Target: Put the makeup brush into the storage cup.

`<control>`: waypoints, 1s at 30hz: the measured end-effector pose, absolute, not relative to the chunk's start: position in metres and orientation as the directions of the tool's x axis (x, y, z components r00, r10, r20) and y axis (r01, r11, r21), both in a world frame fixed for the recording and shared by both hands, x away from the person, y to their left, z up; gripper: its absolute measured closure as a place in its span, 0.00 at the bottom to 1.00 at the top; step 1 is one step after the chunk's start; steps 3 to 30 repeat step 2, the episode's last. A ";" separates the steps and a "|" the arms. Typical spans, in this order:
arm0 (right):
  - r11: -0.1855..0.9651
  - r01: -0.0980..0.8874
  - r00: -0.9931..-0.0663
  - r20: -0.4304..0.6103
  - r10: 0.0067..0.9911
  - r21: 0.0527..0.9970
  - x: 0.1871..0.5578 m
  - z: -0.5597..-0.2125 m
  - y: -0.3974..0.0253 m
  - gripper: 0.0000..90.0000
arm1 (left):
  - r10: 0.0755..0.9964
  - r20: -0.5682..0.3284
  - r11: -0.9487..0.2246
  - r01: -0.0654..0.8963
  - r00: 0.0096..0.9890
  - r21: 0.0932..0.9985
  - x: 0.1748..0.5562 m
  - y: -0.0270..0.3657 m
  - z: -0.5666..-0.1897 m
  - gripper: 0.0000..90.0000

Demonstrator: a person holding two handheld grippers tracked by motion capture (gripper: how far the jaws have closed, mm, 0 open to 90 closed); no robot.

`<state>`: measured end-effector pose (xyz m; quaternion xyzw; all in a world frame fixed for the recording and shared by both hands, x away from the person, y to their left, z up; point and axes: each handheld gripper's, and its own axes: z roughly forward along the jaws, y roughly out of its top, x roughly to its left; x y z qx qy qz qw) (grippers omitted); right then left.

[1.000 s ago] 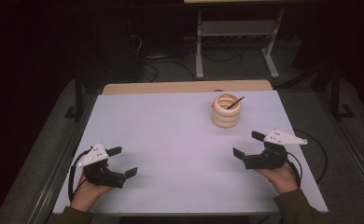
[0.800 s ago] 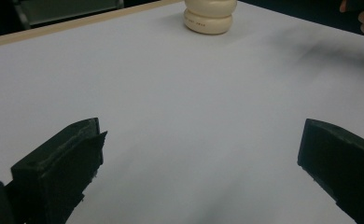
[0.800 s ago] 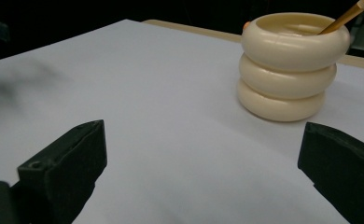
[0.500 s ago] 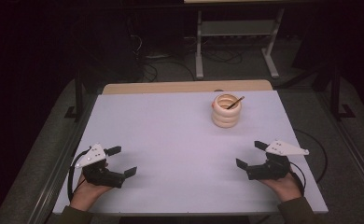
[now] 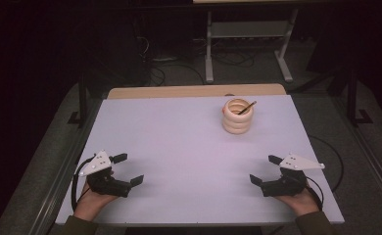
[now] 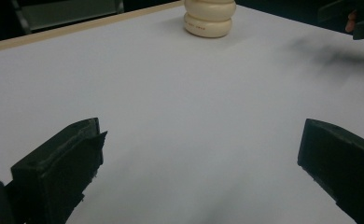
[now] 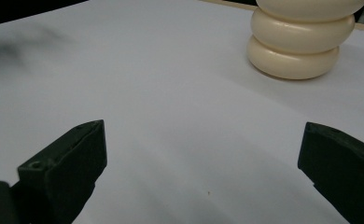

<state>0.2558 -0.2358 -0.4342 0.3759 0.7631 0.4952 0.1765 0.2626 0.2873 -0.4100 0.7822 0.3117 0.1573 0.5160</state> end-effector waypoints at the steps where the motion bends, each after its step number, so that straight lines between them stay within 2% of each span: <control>1: 0.225 0.398 -0.655 0.104 0.749 0.889 0.256 -0.434 -0.236 0.01 | 0.650 -0.077 -0.272 0.326 0.756 0.905 0.263 0.287 -0.410 0.00; 30: 0.222 0.401 -0.653 0.108 0.749 0.889 0.255 -0.434 -0.237 0.01 | 0.649 -0.080 -0.271 0.328 0.756 0.905 0.262 0.287 -0.410 0.00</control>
